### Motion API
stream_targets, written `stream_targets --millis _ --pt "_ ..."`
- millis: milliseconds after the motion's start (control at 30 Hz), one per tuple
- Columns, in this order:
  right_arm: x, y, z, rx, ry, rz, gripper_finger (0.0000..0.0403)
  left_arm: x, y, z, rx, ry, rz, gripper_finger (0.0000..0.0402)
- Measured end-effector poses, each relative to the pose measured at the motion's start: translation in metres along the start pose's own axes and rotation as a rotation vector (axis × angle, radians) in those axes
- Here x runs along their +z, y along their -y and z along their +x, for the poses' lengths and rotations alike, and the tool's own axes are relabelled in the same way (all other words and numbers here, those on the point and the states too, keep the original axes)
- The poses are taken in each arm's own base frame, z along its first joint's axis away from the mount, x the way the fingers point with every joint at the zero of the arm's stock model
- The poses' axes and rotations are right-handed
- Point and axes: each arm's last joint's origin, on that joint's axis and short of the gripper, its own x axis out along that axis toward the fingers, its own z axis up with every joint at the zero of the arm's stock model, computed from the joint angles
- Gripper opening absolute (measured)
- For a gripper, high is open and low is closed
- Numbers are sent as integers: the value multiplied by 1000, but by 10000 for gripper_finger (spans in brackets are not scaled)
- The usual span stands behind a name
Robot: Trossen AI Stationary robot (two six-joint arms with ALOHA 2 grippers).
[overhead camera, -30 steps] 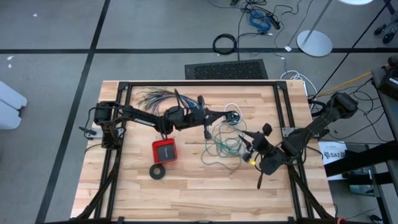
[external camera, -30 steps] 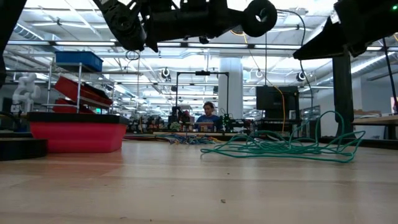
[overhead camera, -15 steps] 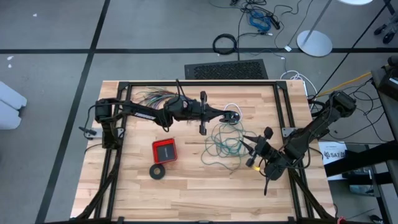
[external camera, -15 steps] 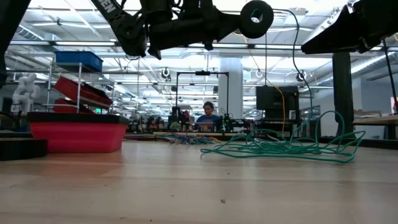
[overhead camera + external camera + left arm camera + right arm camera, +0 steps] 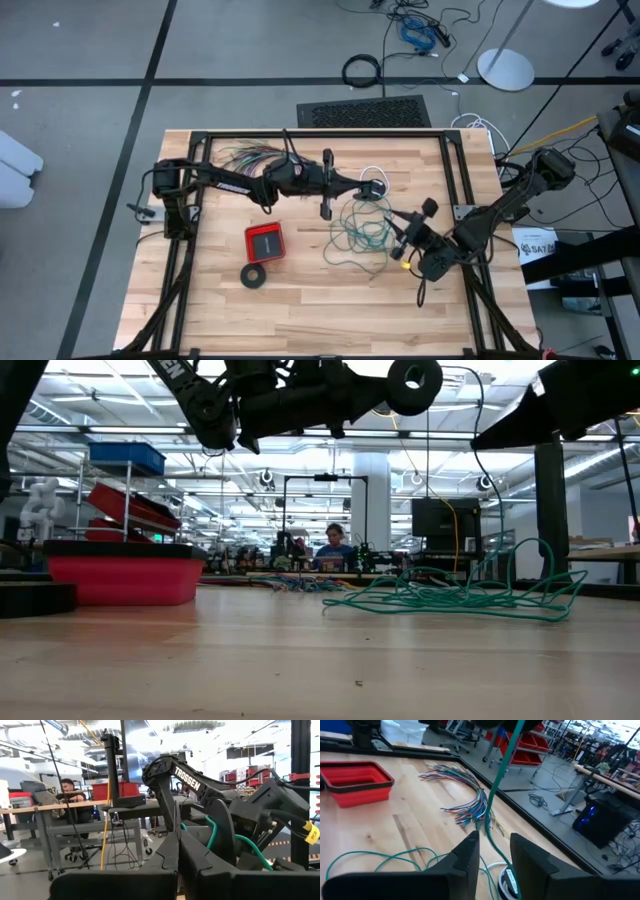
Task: Coil cords
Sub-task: Coil the green wire onto the spool
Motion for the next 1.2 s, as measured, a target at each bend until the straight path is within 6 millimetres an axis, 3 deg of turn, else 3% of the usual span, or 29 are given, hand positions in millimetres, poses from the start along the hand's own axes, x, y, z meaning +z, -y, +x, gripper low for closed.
stream_targets --millis 300,500,900,1200 --pt "0 1 4 -8 -11 -5 6 0 0 0 2 3 -21 0" --pt "0 5 11 -54 -18 76 1 3 0 0 5 33 -60 0" --pt "-6 9 52 -95 -140 284 0 9 8 3 220 75 -19 0" --pt "18 16 86 7 -129 334 0 2 24 7 296 34 154 0"
